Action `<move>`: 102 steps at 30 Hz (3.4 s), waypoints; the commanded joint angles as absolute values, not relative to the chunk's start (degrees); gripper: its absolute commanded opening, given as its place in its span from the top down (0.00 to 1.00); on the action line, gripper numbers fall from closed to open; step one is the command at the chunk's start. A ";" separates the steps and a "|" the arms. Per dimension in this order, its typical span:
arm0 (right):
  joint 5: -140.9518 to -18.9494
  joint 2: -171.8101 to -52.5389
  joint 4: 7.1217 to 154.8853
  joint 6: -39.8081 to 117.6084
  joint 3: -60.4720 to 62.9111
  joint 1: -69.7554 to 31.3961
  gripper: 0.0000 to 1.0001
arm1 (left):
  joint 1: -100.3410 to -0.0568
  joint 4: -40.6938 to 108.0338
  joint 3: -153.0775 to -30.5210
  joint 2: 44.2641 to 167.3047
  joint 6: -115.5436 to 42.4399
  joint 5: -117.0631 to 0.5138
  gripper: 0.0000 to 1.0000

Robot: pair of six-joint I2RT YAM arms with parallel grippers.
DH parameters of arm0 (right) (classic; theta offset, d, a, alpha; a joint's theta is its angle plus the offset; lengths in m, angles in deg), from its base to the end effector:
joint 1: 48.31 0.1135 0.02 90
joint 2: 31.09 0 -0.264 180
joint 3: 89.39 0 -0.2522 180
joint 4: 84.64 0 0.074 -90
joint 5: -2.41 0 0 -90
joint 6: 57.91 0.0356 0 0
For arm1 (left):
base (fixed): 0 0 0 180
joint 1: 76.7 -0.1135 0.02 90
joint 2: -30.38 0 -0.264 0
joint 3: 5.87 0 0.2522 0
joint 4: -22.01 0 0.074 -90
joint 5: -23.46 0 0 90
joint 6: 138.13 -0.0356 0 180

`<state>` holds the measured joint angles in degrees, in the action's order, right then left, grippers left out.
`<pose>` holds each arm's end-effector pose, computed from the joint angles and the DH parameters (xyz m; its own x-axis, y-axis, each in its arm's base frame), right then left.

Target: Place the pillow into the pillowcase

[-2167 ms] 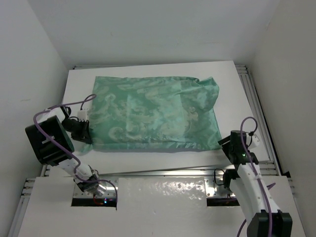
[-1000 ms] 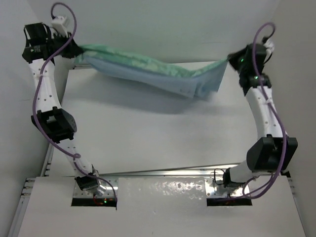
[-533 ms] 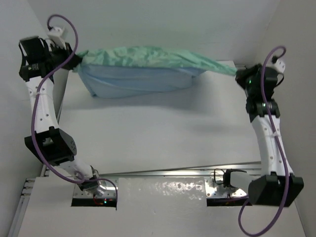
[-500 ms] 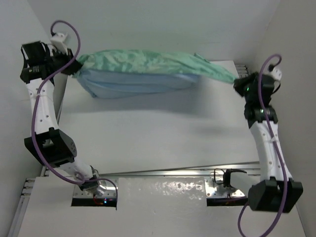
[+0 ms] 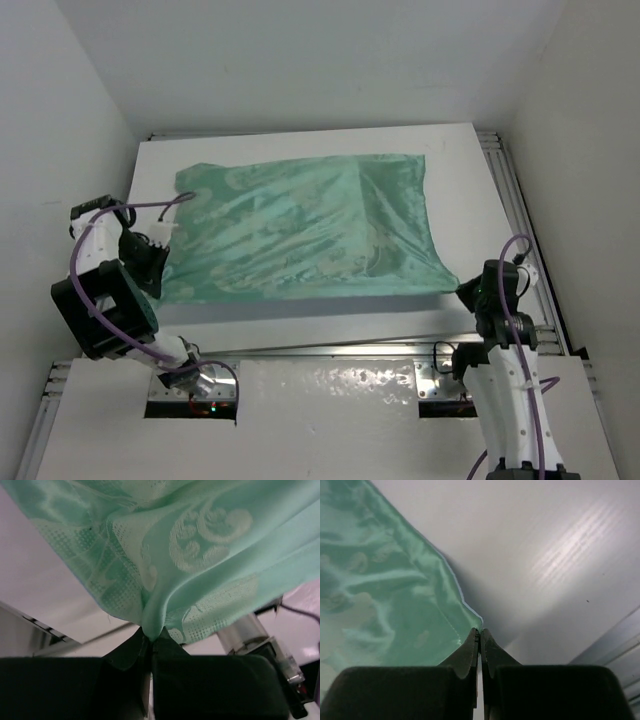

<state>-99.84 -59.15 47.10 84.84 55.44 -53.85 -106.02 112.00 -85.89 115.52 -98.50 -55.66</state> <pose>0.1179 -0.0190 0.1973 -0.1948 0.8004 -0.5669 0.6747 0.5288 0.5149 0.2118 0.1112 0.2455 -0.9356 0.3420 -0.0880 0.3528 0.9165 -0.1885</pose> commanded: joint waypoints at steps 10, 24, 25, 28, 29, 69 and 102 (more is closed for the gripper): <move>-109.47 -52.10 35.12 90.62 57.35 -54.63 1.00 | -107.20 111.27 -80.62 112.03 -103.86 -74.80 1.00; -108.12 -59.56 43.96 70.90 44.17 -54.63 0.30 | -107.28 111.27 -94.57 113.32 -106.59 -80.38 0.28; -104.76 -60.44 45.90 68.67 43.90 -54.63 0.30 | -107.20 111.27 -101.74 115.09 -105.10 -77.20 0.28; -87.54 -66.49 54.86 63.73 42.93 -54.55 0.31 | -107.11 111.27 -113.74 123.44 -98.33 -59.29 0.34; -83.15 -68.69 58.45 64.25 42.49 -54.37 0.31 | -106.85 111.10 -115.59 127.20 -95.62 -50.19 0.35; -101.05 -133.24 69.82 71.12 6.18 -25.10 0.34 | -90.06 60.82 -120.96 156.15 -59.91 -36.30 0.60; -99.02 -89.98 48.55 56.61 23.32 -63.42 0.08 | -104.65 79.73 -118.26 119.25 -64.05 -65.47 0.32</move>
